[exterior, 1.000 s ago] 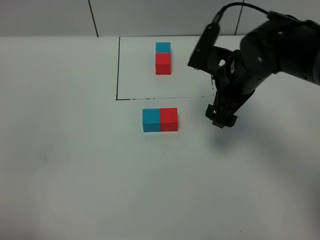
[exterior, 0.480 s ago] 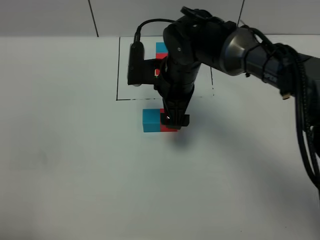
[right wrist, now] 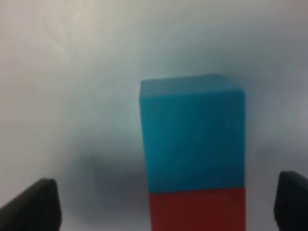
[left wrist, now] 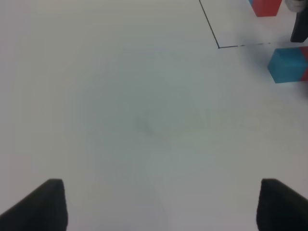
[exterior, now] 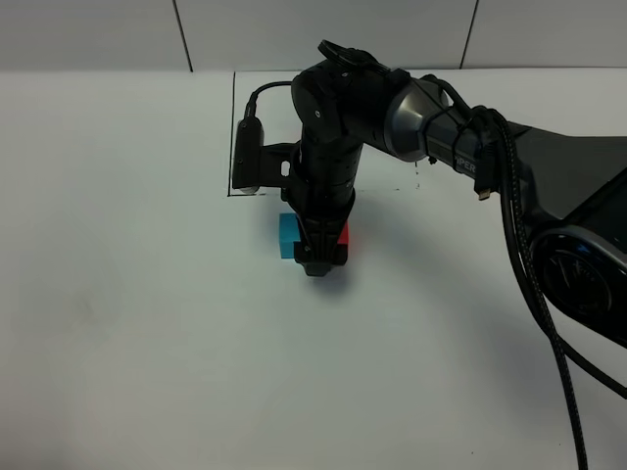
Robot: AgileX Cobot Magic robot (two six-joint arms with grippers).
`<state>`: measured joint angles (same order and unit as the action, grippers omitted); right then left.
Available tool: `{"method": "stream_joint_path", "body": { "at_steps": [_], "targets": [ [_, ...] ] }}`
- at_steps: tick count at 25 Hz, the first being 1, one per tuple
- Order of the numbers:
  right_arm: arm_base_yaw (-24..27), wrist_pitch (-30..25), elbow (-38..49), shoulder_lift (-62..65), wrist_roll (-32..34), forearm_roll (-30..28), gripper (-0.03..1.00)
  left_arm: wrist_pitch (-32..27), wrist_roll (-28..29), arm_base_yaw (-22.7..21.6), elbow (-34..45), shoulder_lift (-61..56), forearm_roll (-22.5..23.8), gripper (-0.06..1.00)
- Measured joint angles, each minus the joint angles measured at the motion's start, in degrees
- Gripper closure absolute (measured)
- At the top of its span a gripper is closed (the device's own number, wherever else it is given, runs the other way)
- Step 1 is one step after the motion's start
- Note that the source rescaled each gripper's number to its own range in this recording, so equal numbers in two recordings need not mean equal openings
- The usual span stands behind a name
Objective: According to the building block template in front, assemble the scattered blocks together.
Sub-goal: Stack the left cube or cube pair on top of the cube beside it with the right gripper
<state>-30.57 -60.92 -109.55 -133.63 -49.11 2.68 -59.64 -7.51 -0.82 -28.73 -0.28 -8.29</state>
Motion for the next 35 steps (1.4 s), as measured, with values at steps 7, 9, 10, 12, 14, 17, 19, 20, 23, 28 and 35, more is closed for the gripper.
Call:
{"method": "stream_joint_path", "body": {
  "at_steps": [7,9,10,12,14,17,19,20,23,28,35],
  "targets": [
    [0.00,2.33,-0.13,-0.38,-1.47,0.06,0.19,0.00,0.00,0.00,0.00,0.00,0.00,0.26],
    [0.00,2.97,-0.13,-0.95,-1.99,0.06,0.19,0.00,0.00,0.00,0.00,0.00,0.00,0.26],
    [0.00,3.08,-0.13,-1.22,-2.19,0.06,0.19,0.00,0.00,0.00,0.00,0.00,0.00,0.26],
    [0.00,3.13,-0.13,-1.98,-2.52,0.06,0.19,0.00,0.00,0.00,0.00,0.00,0.00,0.26],
    [0.00,3.13,-0.13,-2.57,-2.57,0.00,0.19,0.00,0.00,0.00,0.00,0.00,0.00,0.26],
    [0.00,3.26,-0.13,-3.18,-2.67,0.00,0.22,0.00,0.00,0.00,0.00,0.00,0.00,0.26],
    [0.00,3.63,-0.16,-3.46,-2.67,-0.05,0.28,0.00,0.00,0.00,0.00,0.00,0.00,0.26],
    [0.00,3.69,-0.16,-3.57,-2.72,-0.05,0.34,0.00,0.00,0.00,0.00,0.00,0.00,0.26],
    [0.00,3.94,-0.16,-3.57,-2.78,-0.23,0.61,0.00,0.00,0.00,0.00,0.00,0.00,0.26],
    [0.00,3.60,-0.16,-3.57,-1.49,-2.04,0.95,0.00,0.00,0.00,0.00,0.00,0.00,0.26],
    [0.06,1.51,-0.16,-1.03,19.78,-2.68,0.95,0.00,0.00,0.00,0.00,0.00,0.00,0.26]
  ]
}}
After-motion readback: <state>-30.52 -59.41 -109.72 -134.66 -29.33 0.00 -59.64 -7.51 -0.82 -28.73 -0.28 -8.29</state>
